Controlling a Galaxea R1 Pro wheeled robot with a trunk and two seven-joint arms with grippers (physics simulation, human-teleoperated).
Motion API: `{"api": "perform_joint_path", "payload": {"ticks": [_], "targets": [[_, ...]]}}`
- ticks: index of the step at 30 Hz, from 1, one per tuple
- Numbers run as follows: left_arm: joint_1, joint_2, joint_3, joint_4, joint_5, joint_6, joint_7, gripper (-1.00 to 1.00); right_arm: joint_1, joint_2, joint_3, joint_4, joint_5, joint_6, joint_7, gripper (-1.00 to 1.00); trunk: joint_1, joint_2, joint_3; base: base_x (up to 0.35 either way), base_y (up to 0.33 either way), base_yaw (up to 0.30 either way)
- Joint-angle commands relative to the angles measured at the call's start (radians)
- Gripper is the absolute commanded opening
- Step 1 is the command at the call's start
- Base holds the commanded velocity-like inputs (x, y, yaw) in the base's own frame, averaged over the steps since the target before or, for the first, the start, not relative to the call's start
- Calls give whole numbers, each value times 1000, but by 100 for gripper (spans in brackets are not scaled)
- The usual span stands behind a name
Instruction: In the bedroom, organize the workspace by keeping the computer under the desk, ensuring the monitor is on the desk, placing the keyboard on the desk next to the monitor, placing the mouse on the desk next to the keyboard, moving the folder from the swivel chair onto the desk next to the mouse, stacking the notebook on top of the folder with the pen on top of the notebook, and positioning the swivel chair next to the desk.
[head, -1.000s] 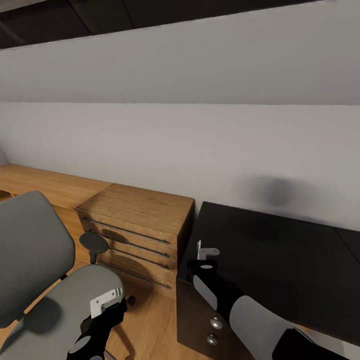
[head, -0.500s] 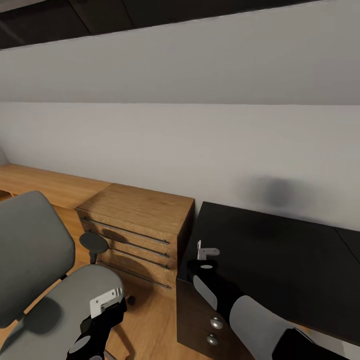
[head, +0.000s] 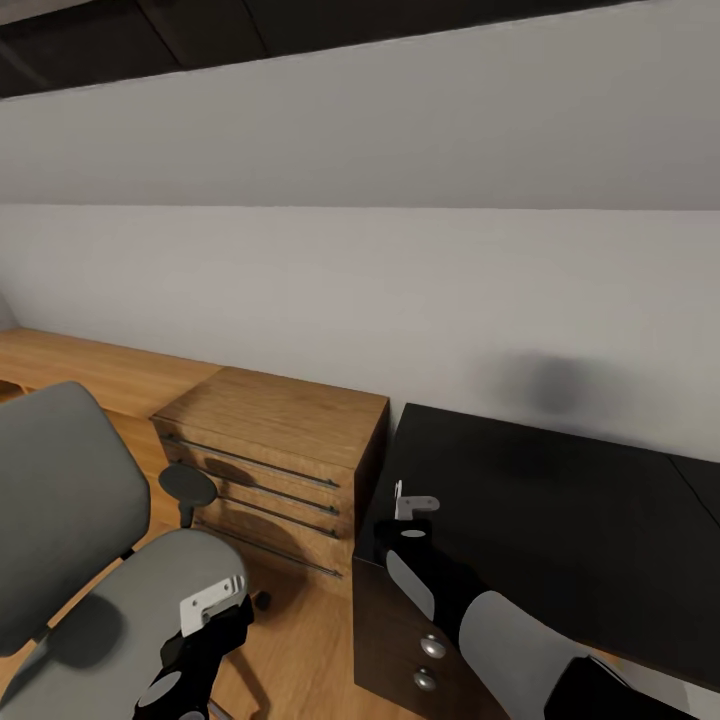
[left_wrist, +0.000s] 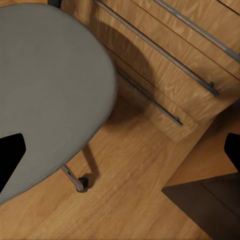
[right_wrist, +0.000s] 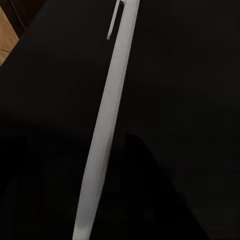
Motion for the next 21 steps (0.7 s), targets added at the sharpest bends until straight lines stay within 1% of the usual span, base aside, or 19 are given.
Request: {"api": "perform_joint_path", "payload": {"ticks": [1,7,8,9,10,13,21], "targets": [[-1,1,-3,-2,3,5,7,100,-1,0,4,4,-6,12,-9,-100,0,-1,-1,0,0,0],[-1,1,-5,-2,3,5,7,100,0,0,2,2,-7,13,-10,-100,0,-1,-1,0,0,0],[-1,1,-5,-2,3,5,7,100,0,0,-3,2,-7,14,-10,-100,0,-1,-1,0,0,0],[-1,1,-6,-2,3,5,7,100,0,0,-23,1,-7,22,-10,-100,0,-1,-1,0,0,0],[-1,1,-7,-2,3,5,7,100,0,0,-36,1,-7,28,-9,-100,0,-1,-1,0,0,0],[-1,1,-6,-2,3,5,7,100,0,0,-56,0,-7,41,-9,-100,0,-1,-1,0,0,0],[-1,1,-6,-2,3,5,7,100,0,0,-66,-1,-6,48,-8,-100,0,-1,-1,0,0,0]]}}
